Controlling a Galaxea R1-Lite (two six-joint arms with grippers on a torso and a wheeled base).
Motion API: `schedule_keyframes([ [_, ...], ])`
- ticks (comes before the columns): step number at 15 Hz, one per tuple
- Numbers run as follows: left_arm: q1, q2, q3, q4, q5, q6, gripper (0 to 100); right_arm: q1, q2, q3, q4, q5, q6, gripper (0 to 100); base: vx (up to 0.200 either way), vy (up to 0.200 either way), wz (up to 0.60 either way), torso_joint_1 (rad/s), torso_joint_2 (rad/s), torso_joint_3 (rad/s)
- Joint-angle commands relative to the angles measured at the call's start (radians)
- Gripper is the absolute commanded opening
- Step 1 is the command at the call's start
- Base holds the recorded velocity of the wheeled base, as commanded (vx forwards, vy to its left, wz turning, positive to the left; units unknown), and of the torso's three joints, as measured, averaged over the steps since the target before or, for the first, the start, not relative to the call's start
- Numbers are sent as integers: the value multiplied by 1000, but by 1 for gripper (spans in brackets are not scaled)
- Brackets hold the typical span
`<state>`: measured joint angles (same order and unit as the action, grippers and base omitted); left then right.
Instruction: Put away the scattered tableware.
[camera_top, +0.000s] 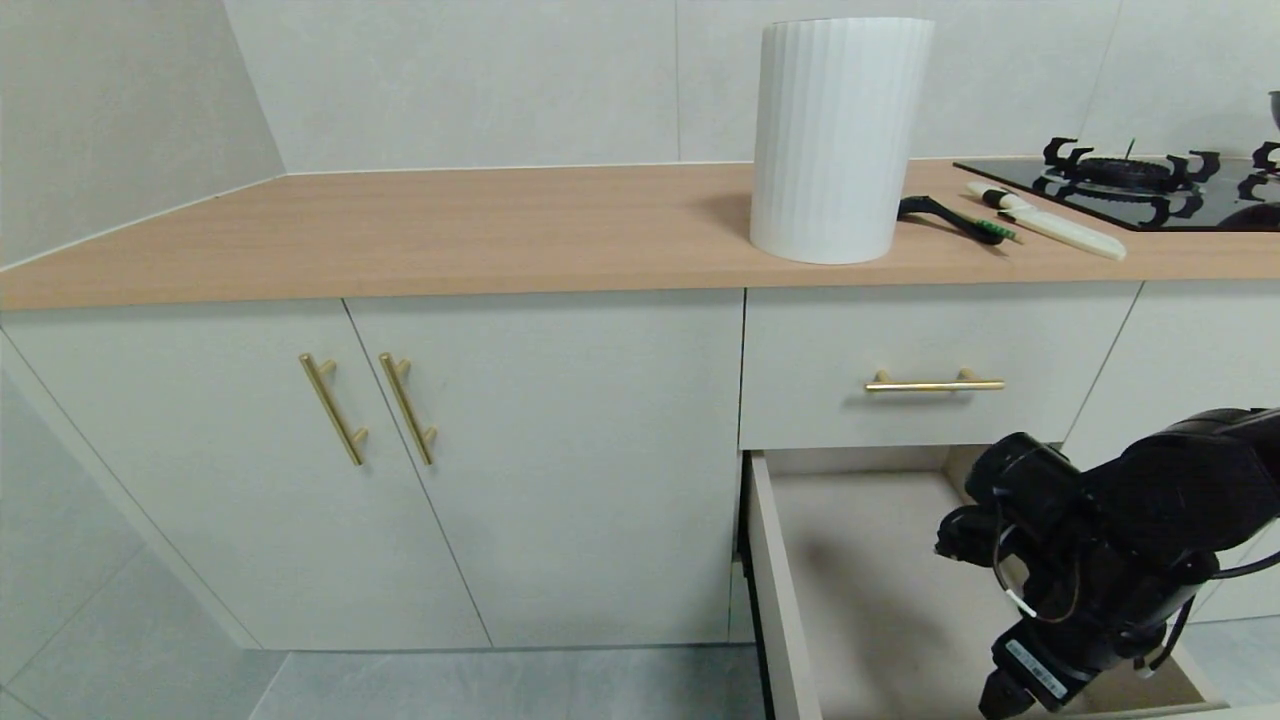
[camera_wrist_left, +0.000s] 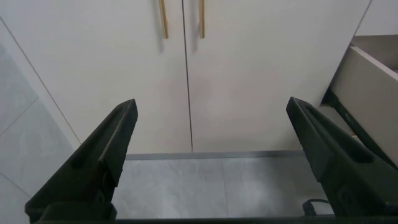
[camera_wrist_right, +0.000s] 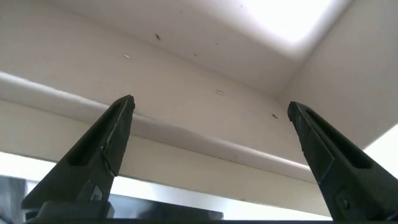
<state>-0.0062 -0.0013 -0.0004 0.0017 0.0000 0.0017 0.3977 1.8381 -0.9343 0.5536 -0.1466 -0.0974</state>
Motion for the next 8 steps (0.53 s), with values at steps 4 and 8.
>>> schedule_keyframes([
  [4,0,1,0,0,0,0,100,21,3,0,42,-21,-1,100,0,0,0,0,0,0],
  [8,0,1,0,0,0,0,100,21,-2,-37,35,-24,10,100,0,0,0,0,0,0],
])
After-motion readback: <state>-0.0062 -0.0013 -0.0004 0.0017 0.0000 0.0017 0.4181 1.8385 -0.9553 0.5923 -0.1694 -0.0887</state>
